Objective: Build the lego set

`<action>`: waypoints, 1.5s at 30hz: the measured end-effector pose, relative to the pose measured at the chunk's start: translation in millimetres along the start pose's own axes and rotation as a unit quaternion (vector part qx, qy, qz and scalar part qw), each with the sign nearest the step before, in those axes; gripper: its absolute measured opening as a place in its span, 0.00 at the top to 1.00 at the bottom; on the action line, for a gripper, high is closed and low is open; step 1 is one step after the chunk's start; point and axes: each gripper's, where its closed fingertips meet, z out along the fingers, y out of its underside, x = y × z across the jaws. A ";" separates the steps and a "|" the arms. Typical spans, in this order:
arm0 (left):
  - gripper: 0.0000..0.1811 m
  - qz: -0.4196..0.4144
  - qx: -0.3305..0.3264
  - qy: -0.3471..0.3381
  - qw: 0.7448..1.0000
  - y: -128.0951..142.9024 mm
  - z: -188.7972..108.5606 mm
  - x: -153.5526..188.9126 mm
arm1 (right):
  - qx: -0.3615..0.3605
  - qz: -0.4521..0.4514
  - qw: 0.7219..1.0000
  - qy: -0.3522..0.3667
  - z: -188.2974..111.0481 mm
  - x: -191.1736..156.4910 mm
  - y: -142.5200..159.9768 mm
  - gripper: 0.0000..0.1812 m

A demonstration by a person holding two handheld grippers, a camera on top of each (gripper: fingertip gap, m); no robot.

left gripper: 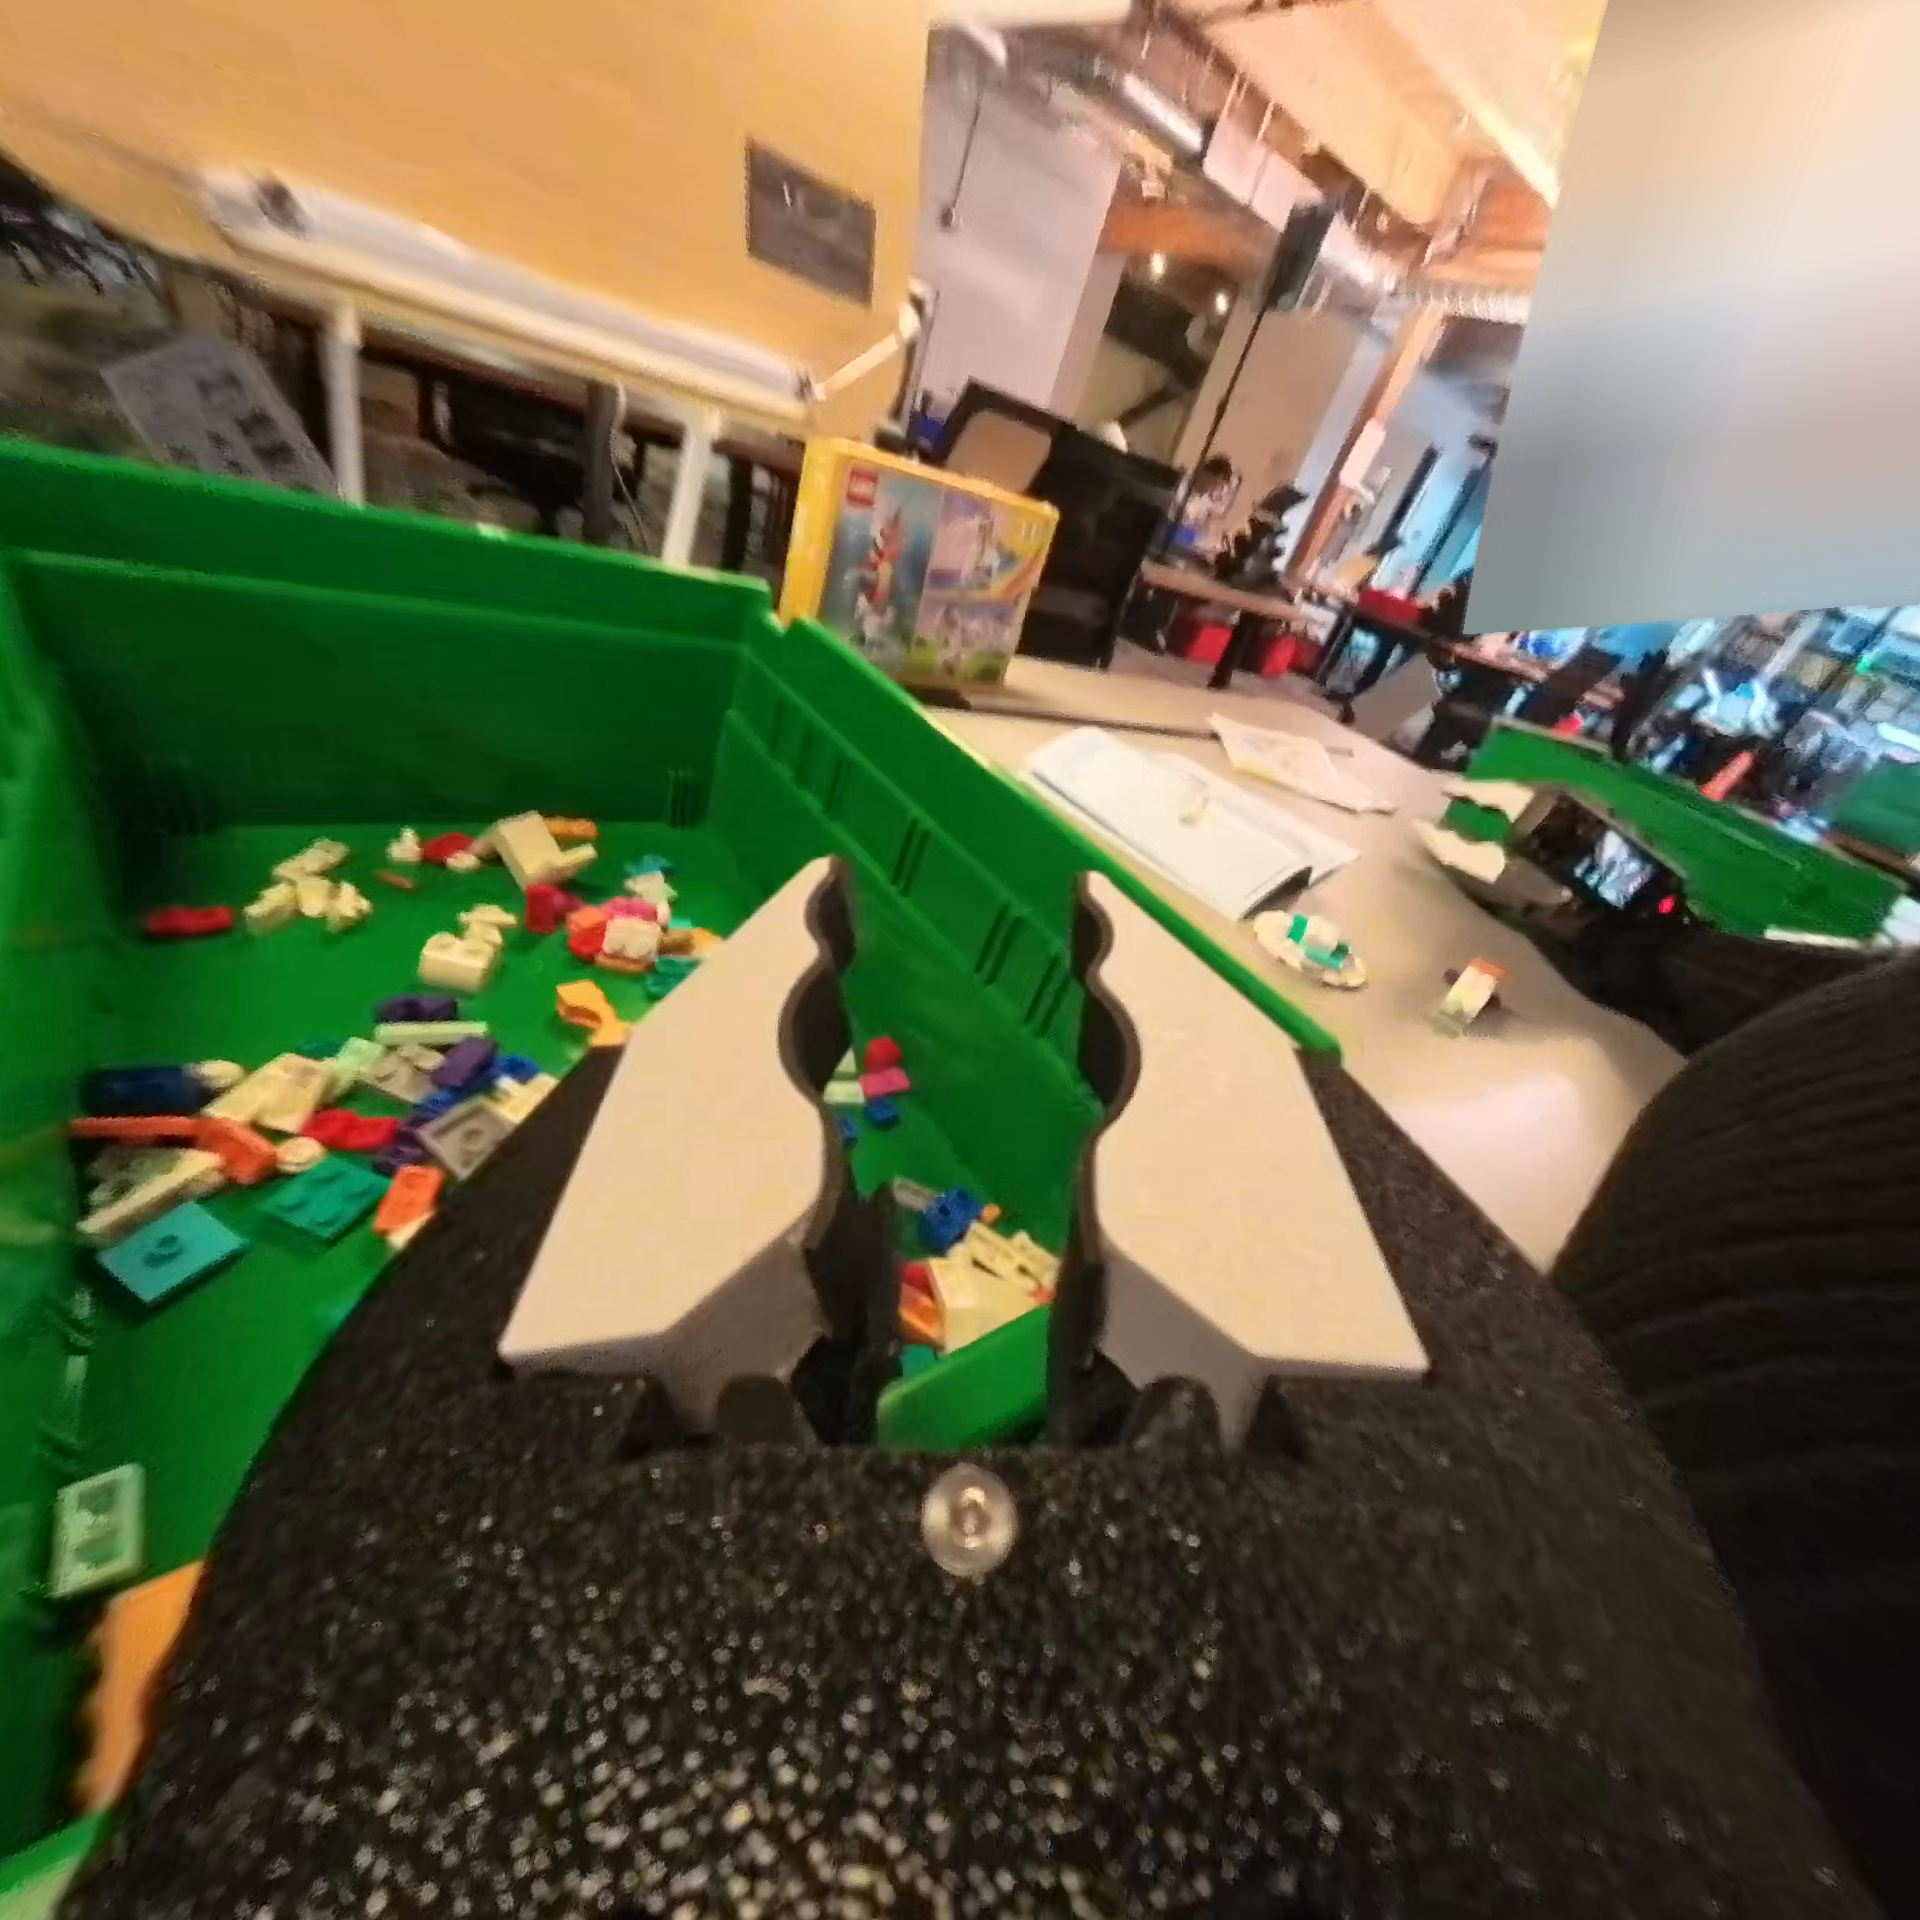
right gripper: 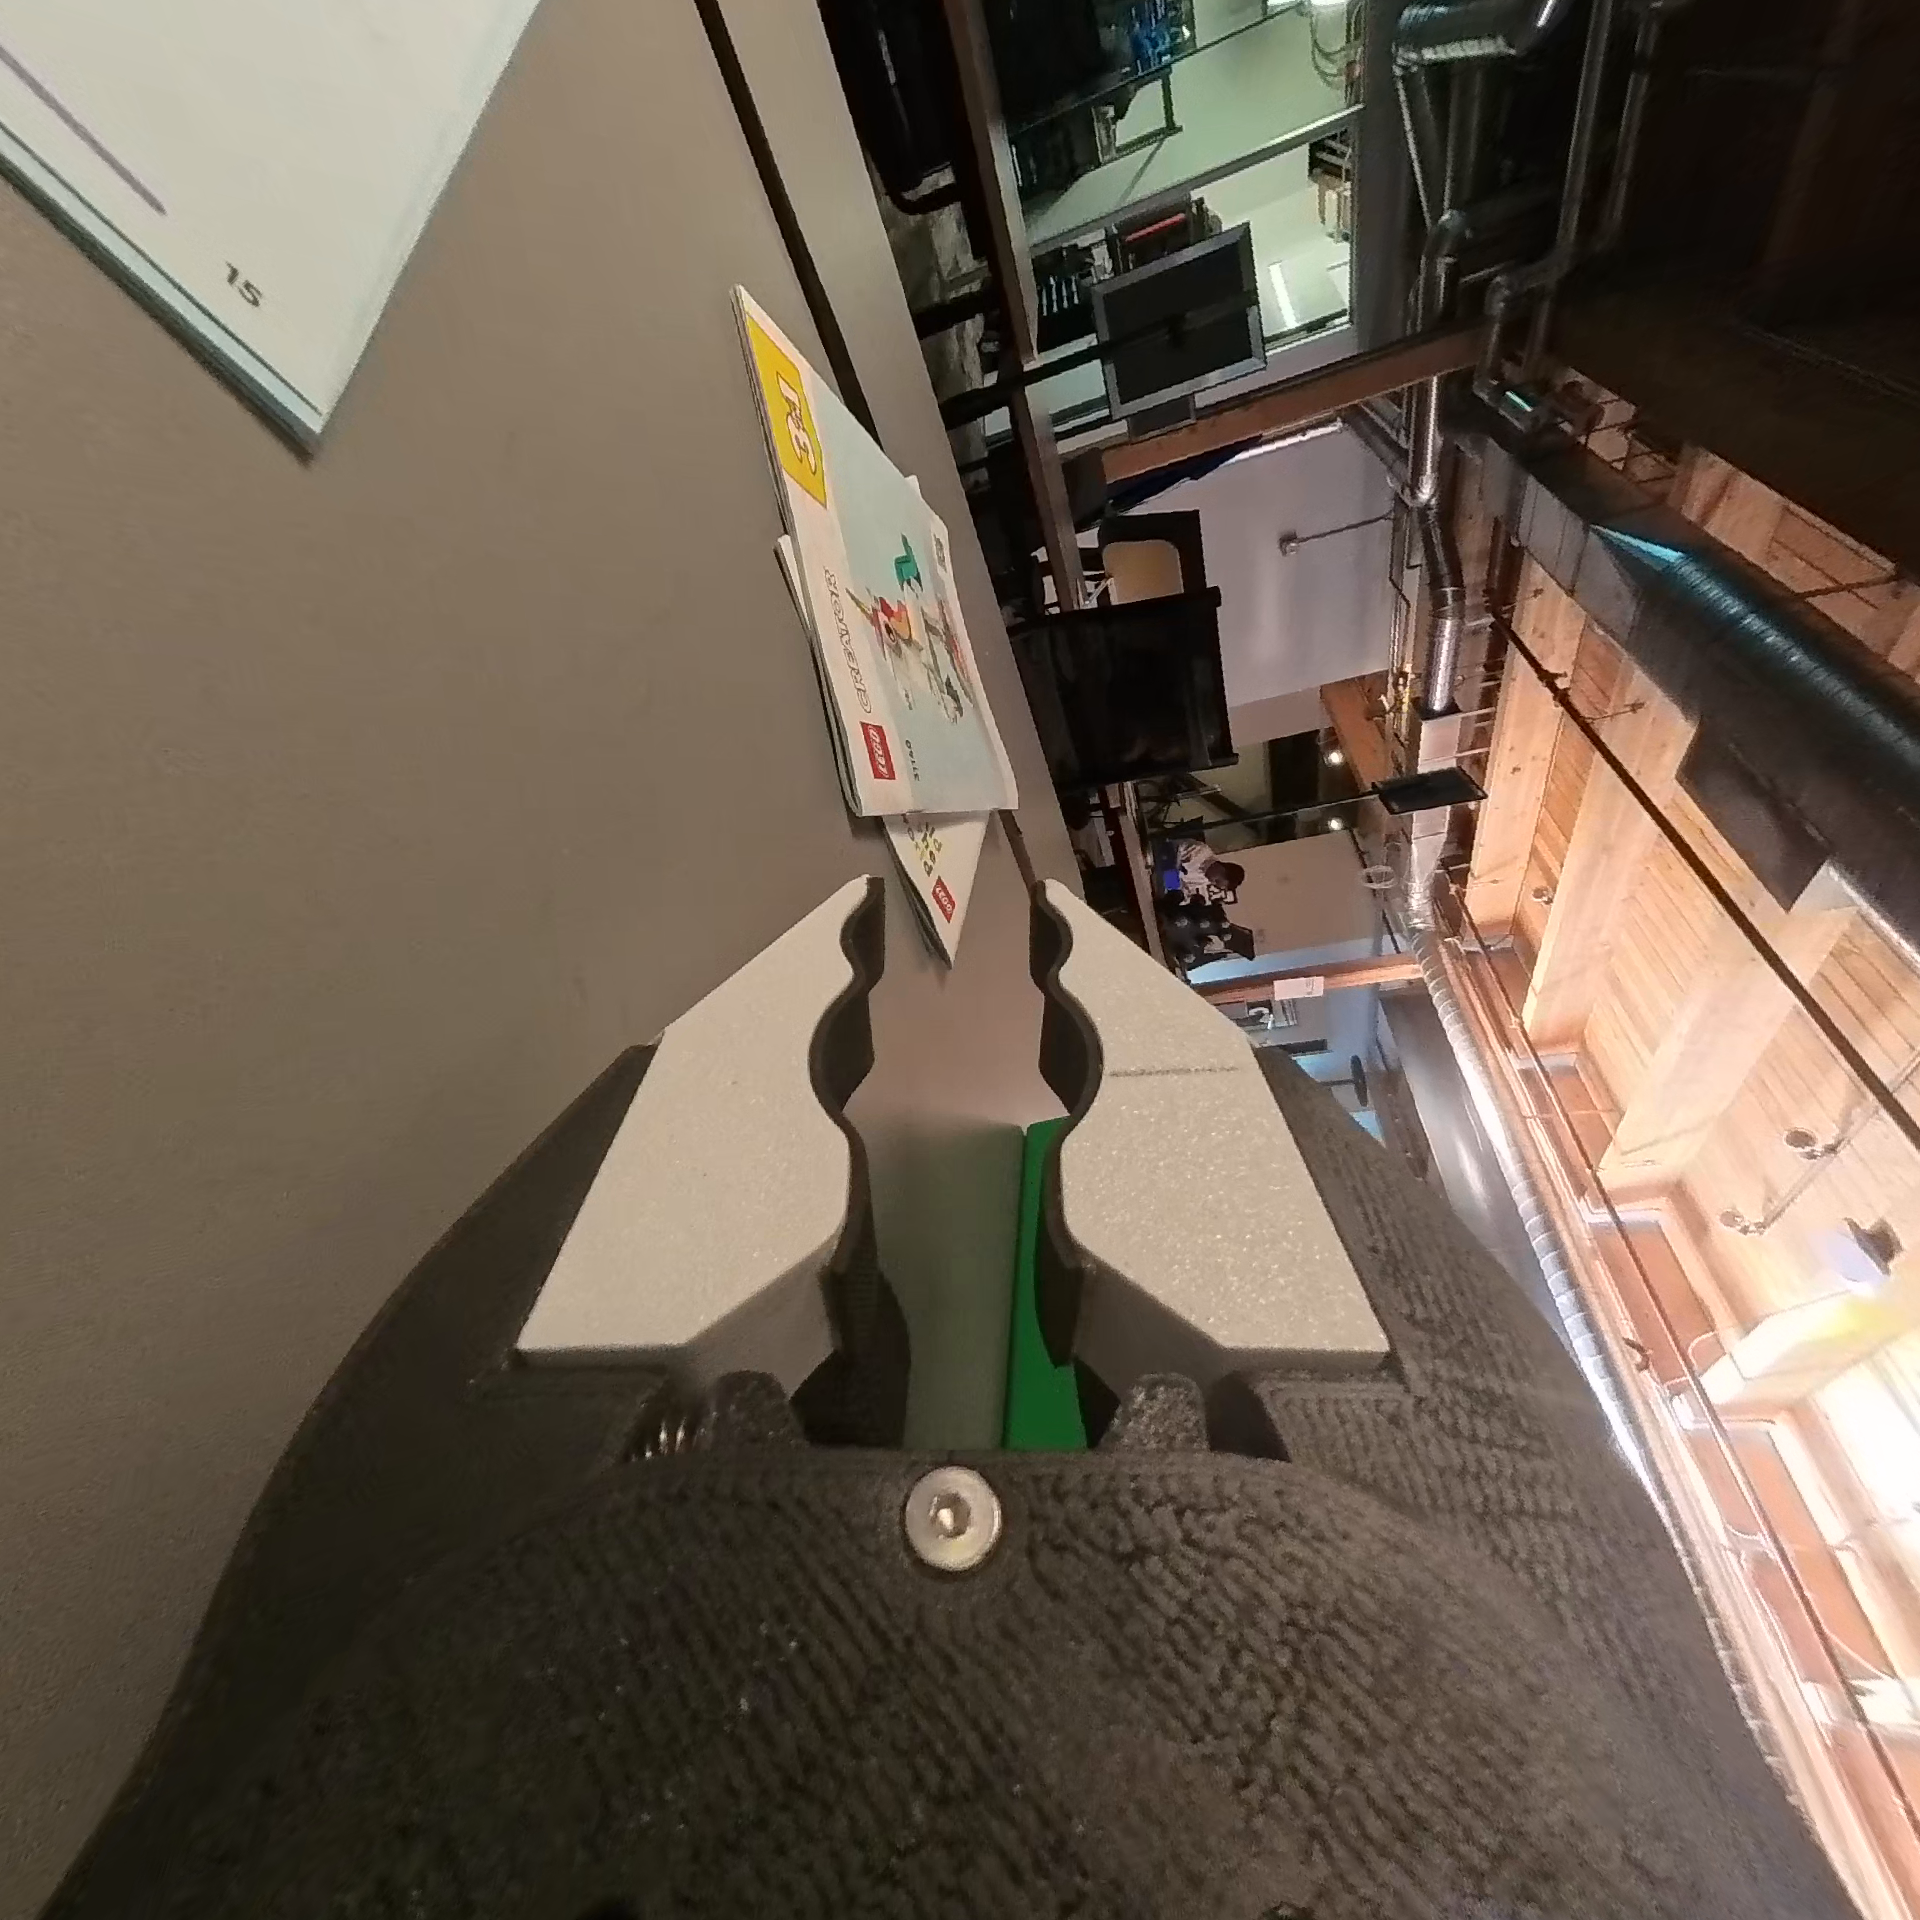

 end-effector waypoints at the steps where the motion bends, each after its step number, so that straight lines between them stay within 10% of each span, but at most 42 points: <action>1: 0.77 0.003 0.010 -0.011 1.000 -8.2 -4.5 -3.2 | -0.001 0.000 1.000 0.000 0.1 0.1 0.2 0.85; 9: 0.77 0.076 -0.151 -0.168 0.971 -7.5 -31.1 -68.8 | -0.003 -0.002 1.000 0.003 0.2 0.5 0.6 0.86; 23: 0.84 0.208 -0.418 -0.135 0.874 22.2 -8.5 -89.8 | 0.000 -0.004 1.000 0.002 0.1 0.2 -0.1 0.86; 35: 0.83 0.192 -0.516 -0.029 0.834 36.4 -40.8 -69.0 | 0.000 -0.007 1.000 0.002 0.3 -0.2 -0.1 0.86; 45: 0.82 0.108 -0.491 0.125 0.855 52.1 -26.2 -17.6 | 0.001 -0.012 1.000 0.002 0.1 -0.6 -0.6 0.87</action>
